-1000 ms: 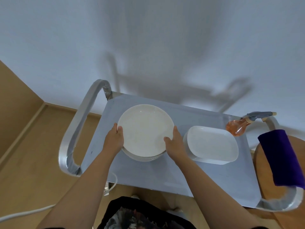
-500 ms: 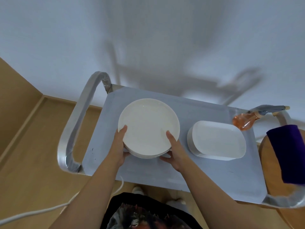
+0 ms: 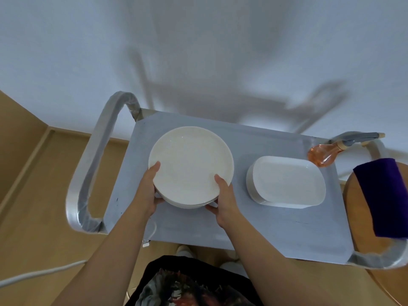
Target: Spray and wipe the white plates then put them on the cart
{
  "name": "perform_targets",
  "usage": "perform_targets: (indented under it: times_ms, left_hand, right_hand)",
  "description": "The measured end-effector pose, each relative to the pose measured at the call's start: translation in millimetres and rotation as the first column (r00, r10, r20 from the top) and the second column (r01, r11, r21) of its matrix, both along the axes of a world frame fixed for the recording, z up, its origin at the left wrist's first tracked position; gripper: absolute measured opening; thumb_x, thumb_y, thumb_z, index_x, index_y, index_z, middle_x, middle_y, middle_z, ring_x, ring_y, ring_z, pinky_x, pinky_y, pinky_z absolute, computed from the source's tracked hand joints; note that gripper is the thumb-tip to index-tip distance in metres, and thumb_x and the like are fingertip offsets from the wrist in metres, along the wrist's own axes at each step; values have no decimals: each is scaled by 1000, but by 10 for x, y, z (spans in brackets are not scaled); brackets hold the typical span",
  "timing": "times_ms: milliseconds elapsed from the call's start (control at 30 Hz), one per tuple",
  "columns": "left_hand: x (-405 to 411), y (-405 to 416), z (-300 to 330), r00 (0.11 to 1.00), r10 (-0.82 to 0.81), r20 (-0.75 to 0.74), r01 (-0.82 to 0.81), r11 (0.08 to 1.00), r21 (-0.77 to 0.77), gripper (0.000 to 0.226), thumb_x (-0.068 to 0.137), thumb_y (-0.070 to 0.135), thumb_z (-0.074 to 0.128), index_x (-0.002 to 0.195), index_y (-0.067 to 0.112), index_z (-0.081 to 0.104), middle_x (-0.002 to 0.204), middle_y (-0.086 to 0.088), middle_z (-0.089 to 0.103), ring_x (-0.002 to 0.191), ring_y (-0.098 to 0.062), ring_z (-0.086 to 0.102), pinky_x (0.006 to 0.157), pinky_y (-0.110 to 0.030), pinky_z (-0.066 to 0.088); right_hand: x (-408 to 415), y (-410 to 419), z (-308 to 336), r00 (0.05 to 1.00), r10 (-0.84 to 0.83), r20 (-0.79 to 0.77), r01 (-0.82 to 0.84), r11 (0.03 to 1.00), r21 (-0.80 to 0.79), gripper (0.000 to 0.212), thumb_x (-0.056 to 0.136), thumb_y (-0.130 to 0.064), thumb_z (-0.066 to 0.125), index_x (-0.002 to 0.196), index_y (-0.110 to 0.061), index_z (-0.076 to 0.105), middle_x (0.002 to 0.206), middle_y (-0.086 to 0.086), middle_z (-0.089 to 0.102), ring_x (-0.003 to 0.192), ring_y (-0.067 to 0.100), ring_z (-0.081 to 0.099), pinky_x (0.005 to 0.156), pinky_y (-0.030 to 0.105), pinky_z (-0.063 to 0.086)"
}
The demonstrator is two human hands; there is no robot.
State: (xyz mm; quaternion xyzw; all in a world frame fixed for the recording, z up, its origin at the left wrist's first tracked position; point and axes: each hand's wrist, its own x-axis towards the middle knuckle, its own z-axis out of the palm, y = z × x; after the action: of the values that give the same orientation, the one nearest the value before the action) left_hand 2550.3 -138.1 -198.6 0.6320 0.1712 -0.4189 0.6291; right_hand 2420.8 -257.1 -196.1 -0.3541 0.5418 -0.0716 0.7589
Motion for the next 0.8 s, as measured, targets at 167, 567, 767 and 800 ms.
perform_targets:
  times_ms: [167, 567, 767, 800]
  left_hand:
    - [-105, -120, 303, 768, -56, 638, -112, 969, 221, 72, 93, 43, 55, 151, 20, 18, 155, 0, 24, 142, -20, 24, 113, -34, 26]
    - [-1514, -1397, -79, 736, -632, 244, 601, 775, 194, 63, 96, 41, 51, 149, 16, 28, 149, -6, 39, 131, -18, 41, 100, -26, 34]
    - [-1673, -1584, -206, 828, -532, 175, 533, 845, 48, 49, 101, 25, 45, 147, 21, 29, 143, 5, 42, 126, -14, 41, 102, -30, 33]
    - [-1696, -1611, -215, 845, -508, 168, 508, 860, 44, 45, 101, 22, 43, 145, 22, 32, 137, 6, 45, 120, -14, 42, 102, -32, 33]
  right_hand:
    - [-156, -257, 137, 998, -13, -65, 2, 986, -169, 25, 92, -51, 47, 107, -31, 47, 98, -11, 53, 93, 15, 50, 78, 38, 44]
    - [-1585, -1805, -36, 894, -249, -374, 16, 849, -528, 62, 93, -38, 53, 147, -23, 26, 149, 7, 30, 133, 30, 34, 109, 49, 31]
    - [-1706, -1906, -119, 947, -112, -300, 9, 946, -325, 44, 100, -29, 40, 142, -25, 28, 132, 1, 41, 112, 20, 39, 101, 43, 35]
    - [-1713, -1903, -131, 949, -114, -294, 11, 944, -330, 42, 100, -25, 38, 140, -24, 30, 128, 1, 42, 110, 20, 40, 99, 41, 37]
